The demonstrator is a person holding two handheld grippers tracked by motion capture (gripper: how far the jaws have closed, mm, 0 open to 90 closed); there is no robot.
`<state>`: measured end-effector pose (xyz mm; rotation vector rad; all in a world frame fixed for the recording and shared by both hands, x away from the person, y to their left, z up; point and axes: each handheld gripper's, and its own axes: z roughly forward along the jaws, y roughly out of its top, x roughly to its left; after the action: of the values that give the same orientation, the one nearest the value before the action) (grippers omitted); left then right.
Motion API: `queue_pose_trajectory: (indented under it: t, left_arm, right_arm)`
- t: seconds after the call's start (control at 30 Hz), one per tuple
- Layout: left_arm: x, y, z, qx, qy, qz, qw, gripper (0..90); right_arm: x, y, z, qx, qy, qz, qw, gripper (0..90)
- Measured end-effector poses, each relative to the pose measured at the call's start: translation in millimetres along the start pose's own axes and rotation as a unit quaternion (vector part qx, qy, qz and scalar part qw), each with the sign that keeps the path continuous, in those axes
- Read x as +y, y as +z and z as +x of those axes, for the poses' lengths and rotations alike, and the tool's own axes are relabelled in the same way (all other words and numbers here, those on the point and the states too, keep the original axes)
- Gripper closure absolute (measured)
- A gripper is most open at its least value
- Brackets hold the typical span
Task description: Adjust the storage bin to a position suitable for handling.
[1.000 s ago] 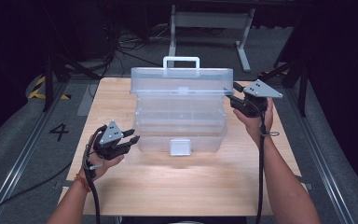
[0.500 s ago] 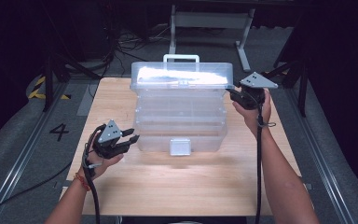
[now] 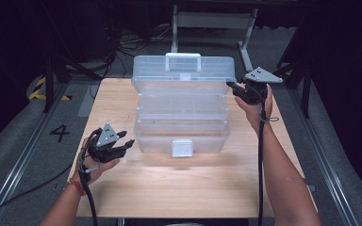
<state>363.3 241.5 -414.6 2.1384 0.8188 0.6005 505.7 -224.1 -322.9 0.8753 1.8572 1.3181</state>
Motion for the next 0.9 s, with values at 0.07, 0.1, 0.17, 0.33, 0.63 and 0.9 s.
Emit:
queue_pose_trajectory:
  t: [0.07, 0.1, 0.17, 0.33, 0.63, 0.9]
  left_arm:
    - [-9.1, -0.4, 0.0, 0.005, 0.002, 0.020, 0.9998, 51.7]
    - [-12.8, -0.2, -0.1, 0.004, 0.003, 0.025, 0.9997, 51.4]
    - [-22.6, 0.0, -1.6, 0.005, 0.005, 0.037, 0.9993, 49.1]
    - [-43.5, 5.2, -7.2, 0.009, 0.013, 0.087, 0.9961, 38.9]
    - [-62.0, 12.4, -10.5, -0.016, -0.023, 0.098, 0.9948, 33.3]
    - [-68.2, 18.4, -0.7, -0.031, -0.063, 0.074, 0.9948, 29.2]
  right_arm:
    - [2.9, 1.3, -0.2, -0.003, -0.005, 0.004, 1.0000, 68.0]
    - [4.1, 1.9, -0.1, -0.005, -0.005, 0.005, 1.0000, 68.0]
    - [5.7, 3.1, -1.1, -0.006, -0.006, 0.007, 0.9999, 68.1]
    - [6.9, 3.9, -2.1, -0.006, -0.007, 0.008, 0.9999, 68.4]
    - [5.9, 4.1, -2.9, -0.002, 0.002, 0.005, 1.0000, 69.1]
    - [7.5, 8.6, -7.0, -0.004, 0.020, -0.001, 0.9998, 70.2]
